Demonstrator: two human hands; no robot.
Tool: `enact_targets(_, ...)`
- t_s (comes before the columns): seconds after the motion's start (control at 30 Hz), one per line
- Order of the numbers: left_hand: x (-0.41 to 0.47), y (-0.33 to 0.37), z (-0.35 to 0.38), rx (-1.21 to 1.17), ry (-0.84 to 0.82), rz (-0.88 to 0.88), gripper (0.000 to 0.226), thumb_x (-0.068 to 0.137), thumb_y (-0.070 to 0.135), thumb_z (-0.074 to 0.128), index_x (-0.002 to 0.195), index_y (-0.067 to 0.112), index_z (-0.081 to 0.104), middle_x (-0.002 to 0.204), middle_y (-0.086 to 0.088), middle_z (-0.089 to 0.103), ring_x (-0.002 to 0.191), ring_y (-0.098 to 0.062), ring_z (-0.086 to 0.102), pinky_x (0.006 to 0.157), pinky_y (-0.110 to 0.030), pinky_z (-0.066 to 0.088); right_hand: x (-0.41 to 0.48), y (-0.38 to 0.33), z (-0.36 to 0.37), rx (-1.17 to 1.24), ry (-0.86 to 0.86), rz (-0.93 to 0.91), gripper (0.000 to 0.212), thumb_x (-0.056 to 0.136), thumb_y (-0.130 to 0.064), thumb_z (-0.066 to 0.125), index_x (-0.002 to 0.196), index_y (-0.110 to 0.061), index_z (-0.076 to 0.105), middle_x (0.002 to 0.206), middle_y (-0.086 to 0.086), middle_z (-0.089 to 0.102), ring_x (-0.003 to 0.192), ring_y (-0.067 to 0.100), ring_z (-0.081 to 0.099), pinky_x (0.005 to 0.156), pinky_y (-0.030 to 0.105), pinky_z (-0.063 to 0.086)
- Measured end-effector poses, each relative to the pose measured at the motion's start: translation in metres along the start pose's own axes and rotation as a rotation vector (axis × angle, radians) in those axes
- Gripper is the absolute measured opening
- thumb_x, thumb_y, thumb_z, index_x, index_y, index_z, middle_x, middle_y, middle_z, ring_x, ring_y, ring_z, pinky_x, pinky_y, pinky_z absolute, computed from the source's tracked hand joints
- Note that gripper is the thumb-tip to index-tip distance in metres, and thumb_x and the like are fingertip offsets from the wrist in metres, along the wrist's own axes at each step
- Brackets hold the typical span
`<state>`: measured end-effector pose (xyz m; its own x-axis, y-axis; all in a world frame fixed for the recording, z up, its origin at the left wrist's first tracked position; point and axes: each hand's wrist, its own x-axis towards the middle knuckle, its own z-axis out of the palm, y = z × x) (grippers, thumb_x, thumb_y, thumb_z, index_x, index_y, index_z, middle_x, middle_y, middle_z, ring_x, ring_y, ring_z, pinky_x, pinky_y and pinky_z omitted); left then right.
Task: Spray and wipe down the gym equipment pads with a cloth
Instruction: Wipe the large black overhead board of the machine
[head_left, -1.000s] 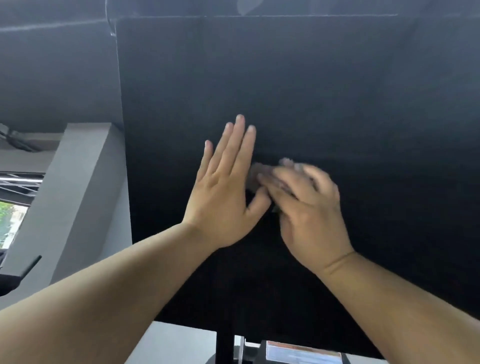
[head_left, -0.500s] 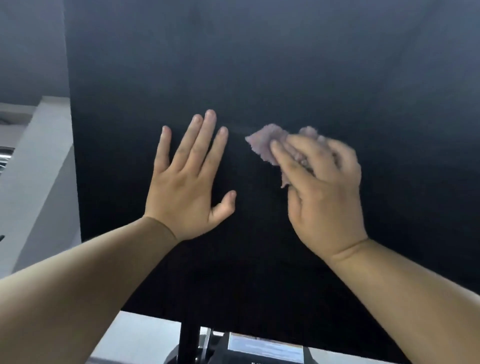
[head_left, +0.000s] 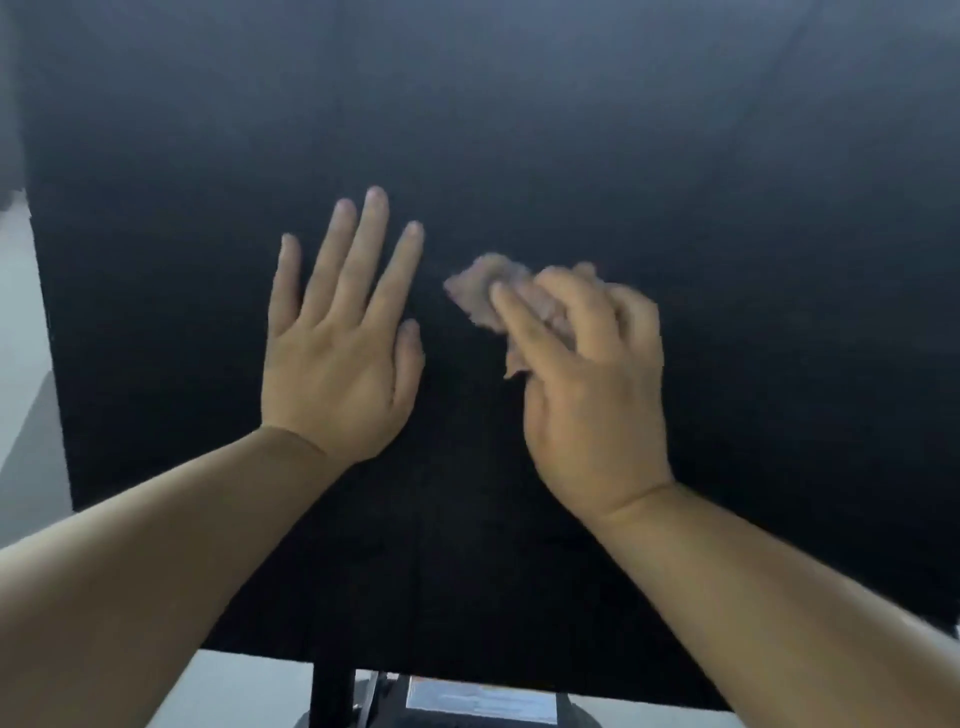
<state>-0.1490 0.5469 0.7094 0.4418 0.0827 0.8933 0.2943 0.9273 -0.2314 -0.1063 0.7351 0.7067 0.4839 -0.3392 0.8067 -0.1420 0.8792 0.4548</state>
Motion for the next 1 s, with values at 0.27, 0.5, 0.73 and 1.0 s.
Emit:
enact_targets(0.27, -0.004, 0.004, -0.001, -0.008, -0.014, 0.008, 0.06, 0.097, 0.023, 0.036, 0.154, 0.012, 0.023, 0.161, -0.015, 0.018, 0.149, -0.03, 0.014, 0.12, -0.049, 0.006, 0.009, 0.017, -0.023, -0.185, -0.158, -0.426, 0.035, 0.097, -0.014, 0.049, 0.128, -0.019, 0.065, 0.117, 0.003, 0.066, 0.1, 0.028, 0.044, 0.076, 0.037, 0.034)
enact_targets(0.5, -0.005, 0.003, 0.0, 0.01, -0.003, -0.017, 0.058, 0.097, 0.023, 0.034, 0.154, 0.011, 0.024, 0.161, -0.015, 0.017, 0.149, -0.03, 0.013, 0.121, -0.048, 0.005, 0.036, 0.012, -0.013, -0.148, -0.15, -0.381, 0.031, 0.095, -0.017, 0.051, 0.119, -0.02, 0.07, 0.117, 0.005, 0.065, 0.099, 0.032, 0.047, 0.074, 0.04, 0.04)
enact_targets(0.73, -0.007, 0.008, -0.008, -0.084, -0.103, -0.073, 0.062, 0.097, 0.026, 0.032, 0.156, 0.014, 0.017, 0.164, -0.012, 0.006, 0.151, -0.028, 0.001, 0.12, -0.041, -0.01, 0.02, 0.041, -0.036, -0.214, -0.193, -0.338, 0.04, 0.091, -0.012, 0.053, 0.127, -0.025, 0.065, 0.116, 0.007, 0.064, 0.093, 0.034, 0.051, 0.072, 0.04, 0.042)
enact_targets(1.0, -0.016, 0.016, 0.003, -0.025, -0.046, -0.062, 0.062, 0.094, 0.029, 0.036, 0.154, 0.014, 0.024, 0.161, -0.022, 0.011, 0.149, -0.038, 0.008, 0.119, -0.05, -0.003, -0.022, 0.099, -0.088, -0.254, -0.267, -0.184, 0.038, 0.095, -0.009, 0.053, 0.127, -0.025, 0.066, 0.116, 0.006, 0.062, 0.096, 0.031, 0.043, 0.076, 0.048, 0.048)
